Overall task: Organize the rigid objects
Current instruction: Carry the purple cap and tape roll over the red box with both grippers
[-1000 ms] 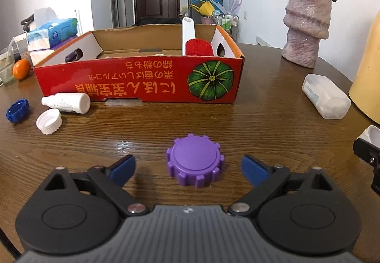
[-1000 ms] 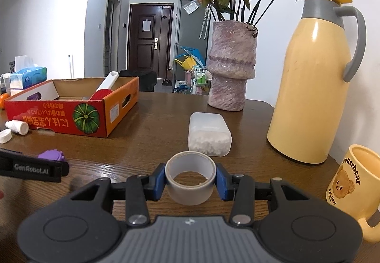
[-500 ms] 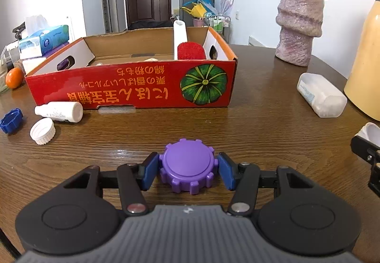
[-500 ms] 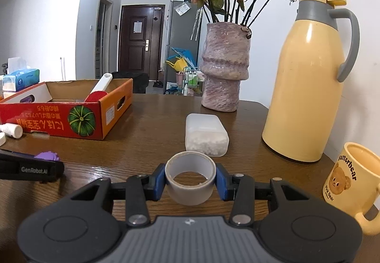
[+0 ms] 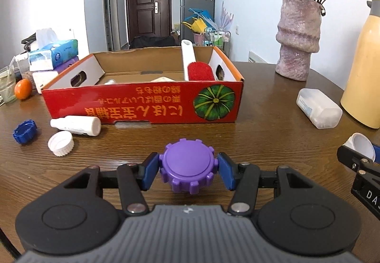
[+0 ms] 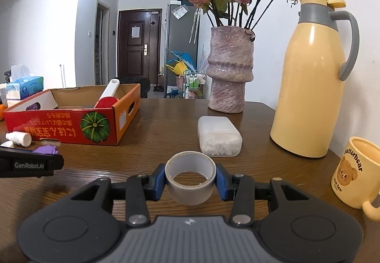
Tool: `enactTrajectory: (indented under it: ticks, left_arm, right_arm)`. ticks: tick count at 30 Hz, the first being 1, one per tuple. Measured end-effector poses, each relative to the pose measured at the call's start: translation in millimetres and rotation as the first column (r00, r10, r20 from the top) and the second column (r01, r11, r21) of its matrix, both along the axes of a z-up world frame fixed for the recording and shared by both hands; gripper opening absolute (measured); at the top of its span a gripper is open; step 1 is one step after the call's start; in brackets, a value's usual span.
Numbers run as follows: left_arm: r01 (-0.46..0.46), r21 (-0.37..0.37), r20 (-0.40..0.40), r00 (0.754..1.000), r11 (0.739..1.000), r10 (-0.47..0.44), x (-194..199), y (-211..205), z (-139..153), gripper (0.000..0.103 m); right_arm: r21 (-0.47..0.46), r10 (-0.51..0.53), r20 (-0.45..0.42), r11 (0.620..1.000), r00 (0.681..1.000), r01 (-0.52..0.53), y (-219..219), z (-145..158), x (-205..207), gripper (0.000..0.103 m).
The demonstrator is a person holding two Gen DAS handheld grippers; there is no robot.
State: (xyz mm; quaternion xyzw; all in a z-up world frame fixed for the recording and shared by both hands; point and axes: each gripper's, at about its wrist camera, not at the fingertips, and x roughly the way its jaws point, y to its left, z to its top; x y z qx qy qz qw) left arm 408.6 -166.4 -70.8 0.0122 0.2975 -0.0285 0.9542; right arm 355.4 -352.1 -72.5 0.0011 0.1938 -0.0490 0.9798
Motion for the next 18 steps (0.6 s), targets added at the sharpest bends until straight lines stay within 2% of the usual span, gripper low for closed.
enactTrajectory:
  ticks: [18]
  left_arm:
    - [-0.05, -0.013, 0.088, 0.995, 0.999, 0.051, -28.4, 68.4, 22.7, 0.055]
  right_arm:
    - [0.047, 0.034, 0.079, 0.998, 0.996, -0.037, 61.4, 10.5, -22.5, 0.042]
